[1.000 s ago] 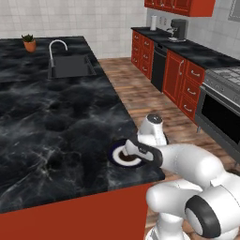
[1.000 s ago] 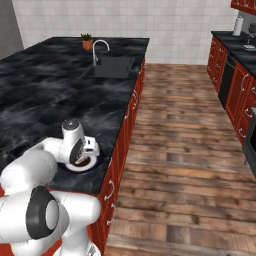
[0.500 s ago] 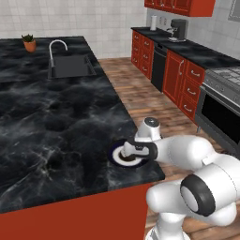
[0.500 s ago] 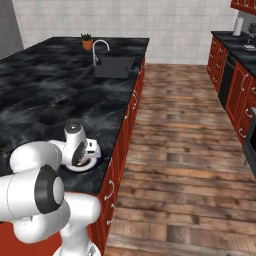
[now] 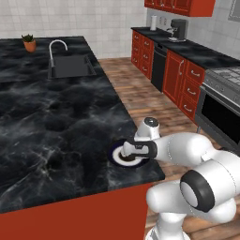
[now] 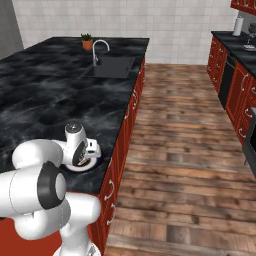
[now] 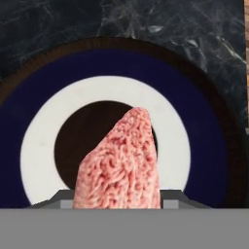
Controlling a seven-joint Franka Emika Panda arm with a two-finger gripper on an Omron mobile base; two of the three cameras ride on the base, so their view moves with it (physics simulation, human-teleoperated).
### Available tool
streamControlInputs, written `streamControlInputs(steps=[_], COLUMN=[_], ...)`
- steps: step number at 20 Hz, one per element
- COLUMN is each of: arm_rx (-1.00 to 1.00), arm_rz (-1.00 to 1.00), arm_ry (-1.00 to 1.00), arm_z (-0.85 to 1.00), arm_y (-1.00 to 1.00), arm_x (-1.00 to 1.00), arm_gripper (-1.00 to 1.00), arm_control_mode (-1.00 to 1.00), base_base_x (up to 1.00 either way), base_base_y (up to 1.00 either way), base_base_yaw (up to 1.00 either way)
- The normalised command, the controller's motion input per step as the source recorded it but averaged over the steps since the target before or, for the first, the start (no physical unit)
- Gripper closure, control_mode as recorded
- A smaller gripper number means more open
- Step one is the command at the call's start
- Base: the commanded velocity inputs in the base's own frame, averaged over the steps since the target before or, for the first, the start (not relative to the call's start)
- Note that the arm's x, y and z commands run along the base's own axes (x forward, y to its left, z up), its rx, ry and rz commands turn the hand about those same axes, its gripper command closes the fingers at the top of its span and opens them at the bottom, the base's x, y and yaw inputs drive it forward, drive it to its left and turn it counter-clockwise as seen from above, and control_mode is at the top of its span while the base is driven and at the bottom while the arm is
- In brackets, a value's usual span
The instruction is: Pick the steak from the microwave and place it on plate located on the counter.
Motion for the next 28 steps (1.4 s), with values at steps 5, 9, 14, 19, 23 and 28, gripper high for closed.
streamControlInputs(steps=[5, 9, 14, 19, 23, 28], arm_rx=[0.0, 0.0, 0.0, 0.0, 0.0, 0.0], arm_rz=[0.0, 0.0, 0.0, -0.04, -0.05, 0.0], arm_ry=[0.0, 0.0, 0.0, 0.0, 0.0, -0.05], arm_z=[0.0, 0.0, 0.02, 0.67, 0.98, 0.97], arm_y=[0.0, 0.0, 0.0, 0.0, 0.0, -0.02], arm_x=[0.0, 0.0, 0.0, -0.12, -0.41, -0.79], arm_gripper=[-1.0, -1.0, -1.0, -1.0, -1.0, -1.0], arm_control_mode=[-1.0, -1.0, -1.0, -1.0, -1.0, -1.0], base_base_x=[0.0, 0.0, 0.0, 0.0, 0.0, 0.0], base_base_y=[0.0, 0.0, 0.0, 0.0, 0.0, 0.0], base_base_yaw=[0.0, 0.0, 0.0, 0.0, 0.0, 0.0])
